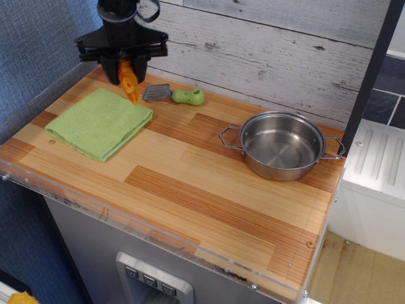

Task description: Place lobster tail on top of green cloth.

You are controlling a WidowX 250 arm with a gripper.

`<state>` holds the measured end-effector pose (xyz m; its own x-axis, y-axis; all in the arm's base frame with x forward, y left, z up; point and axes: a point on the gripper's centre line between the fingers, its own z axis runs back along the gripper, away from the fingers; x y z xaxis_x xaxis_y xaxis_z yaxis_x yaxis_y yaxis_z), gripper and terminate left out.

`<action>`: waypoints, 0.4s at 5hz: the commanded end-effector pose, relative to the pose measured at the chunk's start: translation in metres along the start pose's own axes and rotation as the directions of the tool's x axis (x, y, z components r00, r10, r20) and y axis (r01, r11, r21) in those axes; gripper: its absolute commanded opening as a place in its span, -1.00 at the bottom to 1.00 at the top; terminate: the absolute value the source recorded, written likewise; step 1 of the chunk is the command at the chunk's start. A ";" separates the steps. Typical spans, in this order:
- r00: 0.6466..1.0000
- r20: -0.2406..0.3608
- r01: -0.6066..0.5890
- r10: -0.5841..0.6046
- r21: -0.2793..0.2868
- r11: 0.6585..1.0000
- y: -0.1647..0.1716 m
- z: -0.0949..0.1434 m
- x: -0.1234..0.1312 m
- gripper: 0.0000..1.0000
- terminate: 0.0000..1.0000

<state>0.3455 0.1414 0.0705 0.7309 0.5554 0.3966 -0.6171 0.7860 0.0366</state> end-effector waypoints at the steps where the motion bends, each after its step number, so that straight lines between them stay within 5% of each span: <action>1: 1.000 0.017 -0.021 0.020 0.066 0.998 0.042 -0.011 0.000 -1.00 -1.00; 2: 0.999 -0.012 -0.033 0.035 0.091 0.995 0.052 -0.023 -0.008 -1.00 -1.00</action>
<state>0.3294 0.1741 0.0283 0.7320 0.5872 0.3454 -0.6552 0.7457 0.1208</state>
